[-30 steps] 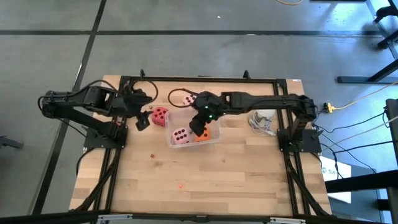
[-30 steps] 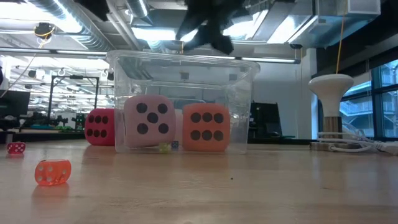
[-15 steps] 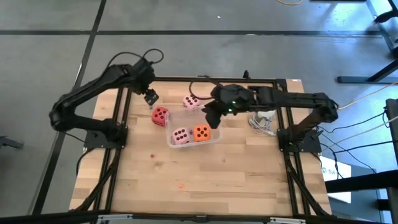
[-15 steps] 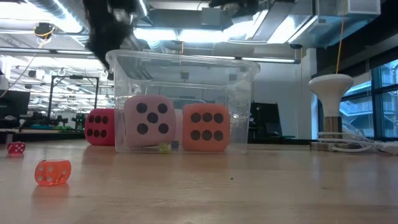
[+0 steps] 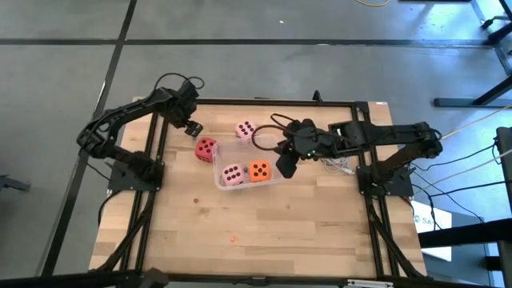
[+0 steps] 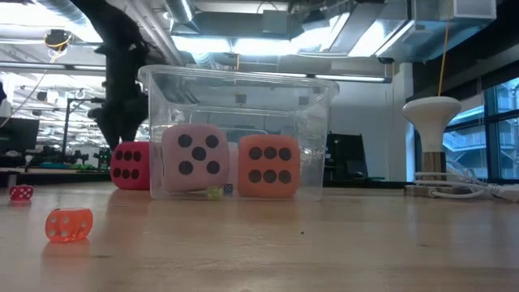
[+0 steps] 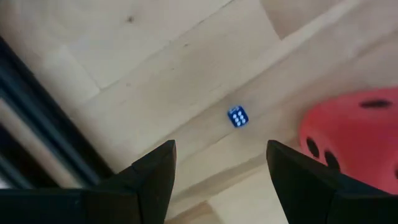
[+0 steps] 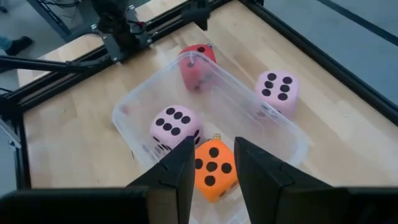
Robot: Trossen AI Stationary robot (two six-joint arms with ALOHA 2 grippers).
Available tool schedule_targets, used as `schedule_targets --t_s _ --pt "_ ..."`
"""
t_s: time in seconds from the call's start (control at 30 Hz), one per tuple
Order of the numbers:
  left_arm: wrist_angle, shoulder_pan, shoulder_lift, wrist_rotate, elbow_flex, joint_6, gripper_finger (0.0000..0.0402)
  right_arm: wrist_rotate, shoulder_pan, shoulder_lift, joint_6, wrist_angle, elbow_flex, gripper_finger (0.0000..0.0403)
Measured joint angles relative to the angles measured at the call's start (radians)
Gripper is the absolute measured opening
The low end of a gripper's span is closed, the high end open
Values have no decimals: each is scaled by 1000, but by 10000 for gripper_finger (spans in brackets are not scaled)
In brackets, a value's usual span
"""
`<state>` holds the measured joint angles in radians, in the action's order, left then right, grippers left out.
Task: Pick & Place Dice
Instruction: Put the small blue dice into the transparent bin
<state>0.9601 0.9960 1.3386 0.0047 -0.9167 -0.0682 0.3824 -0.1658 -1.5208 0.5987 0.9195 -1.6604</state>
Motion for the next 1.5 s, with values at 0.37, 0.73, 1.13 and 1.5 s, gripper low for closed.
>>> schedule_targets --t_s 0.37,0.73,1.13,1.5 --pt "-127 -74 187 5 25 -162 239 -5 -6 -1 71 1 0 112" --pt "-165 -96 265 11 22 -181 239 -5 -40 -1 107 0 0 112" --pt "-153 -70 268 37 24 -194 165 -5 -42 -1 128 -1 0 112" --pt "-146 -70 268 44 24 -192 149 -6 -42 -1 127 -2 0 112"
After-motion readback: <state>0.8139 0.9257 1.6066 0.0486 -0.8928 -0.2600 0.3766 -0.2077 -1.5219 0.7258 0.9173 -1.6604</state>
